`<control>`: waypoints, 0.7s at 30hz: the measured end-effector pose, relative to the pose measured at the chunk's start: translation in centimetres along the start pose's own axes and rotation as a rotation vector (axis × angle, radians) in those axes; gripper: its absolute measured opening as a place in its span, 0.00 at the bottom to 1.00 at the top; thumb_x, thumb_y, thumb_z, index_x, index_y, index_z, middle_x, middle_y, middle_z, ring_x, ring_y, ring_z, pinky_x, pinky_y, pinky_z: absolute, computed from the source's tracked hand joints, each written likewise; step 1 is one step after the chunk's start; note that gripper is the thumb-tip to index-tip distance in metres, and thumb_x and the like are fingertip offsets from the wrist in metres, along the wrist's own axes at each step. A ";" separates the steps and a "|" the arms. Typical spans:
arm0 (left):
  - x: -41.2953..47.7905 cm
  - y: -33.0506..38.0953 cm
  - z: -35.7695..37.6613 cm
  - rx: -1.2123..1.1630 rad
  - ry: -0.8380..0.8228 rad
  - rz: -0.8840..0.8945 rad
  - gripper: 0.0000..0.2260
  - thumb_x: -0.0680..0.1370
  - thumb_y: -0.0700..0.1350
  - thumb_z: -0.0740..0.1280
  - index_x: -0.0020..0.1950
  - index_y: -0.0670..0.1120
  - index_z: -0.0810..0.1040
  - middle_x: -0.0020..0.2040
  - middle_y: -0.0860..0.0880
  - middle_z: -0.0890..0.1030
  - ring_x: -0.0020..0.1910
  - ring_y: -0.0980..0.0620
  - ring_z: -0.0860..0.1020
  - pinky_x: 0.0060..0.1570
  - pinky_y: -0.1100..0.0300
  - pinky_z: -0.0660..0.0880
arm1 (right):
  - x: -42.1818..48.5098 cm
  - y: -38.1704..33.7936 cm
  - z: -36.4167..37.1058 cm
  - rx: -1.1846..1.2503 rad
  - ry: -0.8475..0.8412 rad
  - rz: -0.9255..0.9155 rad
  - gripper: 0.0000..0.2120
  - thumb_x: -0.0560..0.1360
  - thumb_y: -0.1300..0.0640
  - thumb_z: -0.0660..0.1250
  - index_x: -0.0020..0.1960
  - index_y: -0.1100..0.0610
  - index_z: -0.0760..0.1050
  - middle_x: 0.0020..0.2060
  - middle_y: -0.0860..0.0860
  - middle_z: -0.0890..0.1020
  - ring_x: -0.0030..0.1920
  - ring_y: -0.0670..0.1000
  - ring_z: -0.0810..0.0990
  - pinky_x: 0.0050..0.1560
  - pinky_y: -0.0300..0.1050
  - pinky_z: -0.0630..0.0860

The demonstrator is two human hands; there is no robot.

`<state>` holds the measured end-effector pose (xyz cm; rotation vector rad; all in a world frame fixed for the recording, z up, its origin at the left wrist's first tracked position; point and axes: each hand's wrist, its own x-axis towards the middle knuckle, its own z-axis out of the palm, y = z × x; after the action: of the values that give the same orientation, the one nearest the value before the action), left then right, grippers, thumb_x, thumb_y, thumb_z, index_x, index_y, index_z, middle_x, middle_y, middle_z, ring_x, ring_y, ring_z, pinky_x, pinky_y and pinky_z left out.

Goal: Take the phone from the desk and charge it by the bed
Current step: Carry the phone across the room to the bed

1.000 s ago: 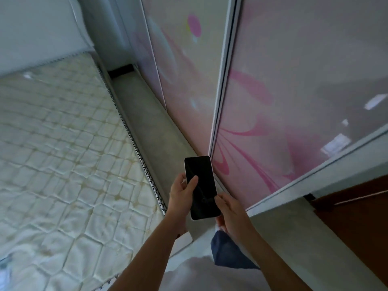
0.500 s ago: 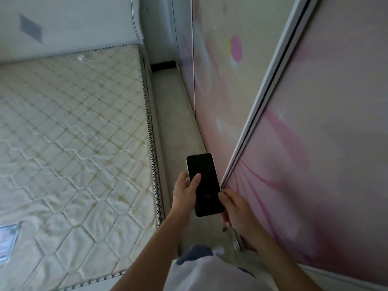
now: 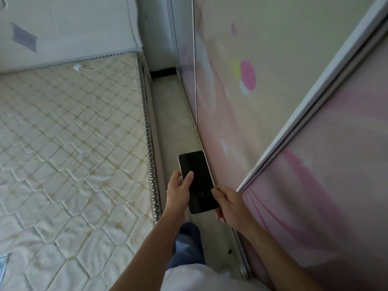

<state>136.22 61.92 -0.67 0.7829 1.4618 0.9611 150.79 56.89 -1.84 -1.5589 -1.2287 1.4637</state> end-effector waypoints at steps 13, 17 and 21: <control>20.3 12.0 -6.0 -0.046 0.045 0.032 0.09 0.80 0.42 0.66 0.55 0.37 0.73 0.49 0.34 0.83 0.49 0.34 0.82 0.50 0.36 0.80 | 22.1 -10.3 5.2 0.021 -0.084 -0.050 0.13 0.83 0.54 0.56 0.49 0.61 0.74 0.24 0.53 0.74 0.22 0.50 0.69 0.23 0.42 0.66; 25.0 14.0 -7.9 -0.032 0.058 0.024 0.08 0.80 0.45 0.66 0.54 0.40 0.74 0.48 0.39 0.85 0.48 0.38 0.84 0.48 0.42 0.82 | 26.9 -11.9 6.8 -0.016 -0.112 -0.065 0.14 0.83 0.53 0.55 0.49 0.60 0.74 0.26 0.54 0.75 0.23 0.50 0.71 0.24 0.41 0.68; 28.9 15.4 -8.5 -0.065 0.069 0.000 0.09 0.80 0.43 0.66 0.55 0.38 0.74 0.50 0.35 0.83 0.50 0.35 0.83 0.51 0.36 0.80 | 31.1 -13.1 7.3 -0.025 -0.124 -0.051 0.13 0.83 0.51 0.56 0.48 0.58 0.74 0.26 0.51 0.76 0.25 0.50 0.72 0.26 0.42 0.69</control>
<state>123.66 93.30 0.30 0.7086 1.4827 1.0389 139.00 89.31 -1.97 -1.4604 -1.3533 1.5367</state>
